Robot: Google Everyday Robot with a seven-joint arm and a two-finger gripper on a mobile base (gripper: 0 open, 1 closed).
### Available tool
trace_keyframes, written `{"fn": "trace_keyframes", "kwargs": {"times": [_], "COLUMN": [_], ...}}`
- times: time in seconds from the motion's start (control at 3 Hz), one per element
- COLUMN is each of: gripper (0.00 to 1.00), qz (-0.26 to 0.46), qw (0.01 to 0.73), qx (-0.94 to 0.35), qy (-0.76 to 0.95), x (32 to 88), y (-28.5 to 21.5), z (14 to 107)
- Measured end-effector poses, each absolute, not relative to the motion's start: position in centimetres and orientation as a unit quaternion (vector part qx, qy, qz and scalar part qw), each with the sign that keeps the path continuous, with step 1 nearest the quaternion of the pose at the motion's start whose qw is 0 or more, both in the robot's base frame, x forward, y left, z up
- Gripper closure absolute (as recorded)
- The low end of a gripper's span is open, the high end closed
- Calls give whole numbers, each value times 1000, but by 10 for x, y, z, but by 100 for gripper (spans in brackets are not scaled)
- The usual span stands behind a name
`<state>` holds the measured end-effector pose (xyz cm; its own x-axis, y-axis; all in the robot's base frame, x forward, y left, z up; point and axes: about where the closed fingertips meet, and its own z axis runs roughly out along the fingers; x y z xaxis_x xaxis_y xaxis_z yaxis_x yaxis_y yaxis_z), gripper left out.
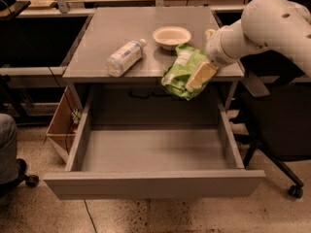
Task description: Pick green rice chip bag from top drawer and place on counter
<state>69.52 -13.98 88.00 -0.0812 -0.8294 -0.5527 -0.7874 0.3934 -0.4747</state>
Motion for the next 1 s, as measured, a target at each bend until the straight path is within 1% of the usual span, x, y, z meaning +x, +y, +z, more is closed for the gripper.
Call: {"fn": "trace_keyframes", "kwargs": {"times": [0.67, 1.0], "gripper": [0, 0], "qz": [-13, -14], "qw": [396, 399], "qx": [-556, -555], "qy": [731, 730], "x": [658, 649], "y": [-145, -148], "z": [893, 904]}}
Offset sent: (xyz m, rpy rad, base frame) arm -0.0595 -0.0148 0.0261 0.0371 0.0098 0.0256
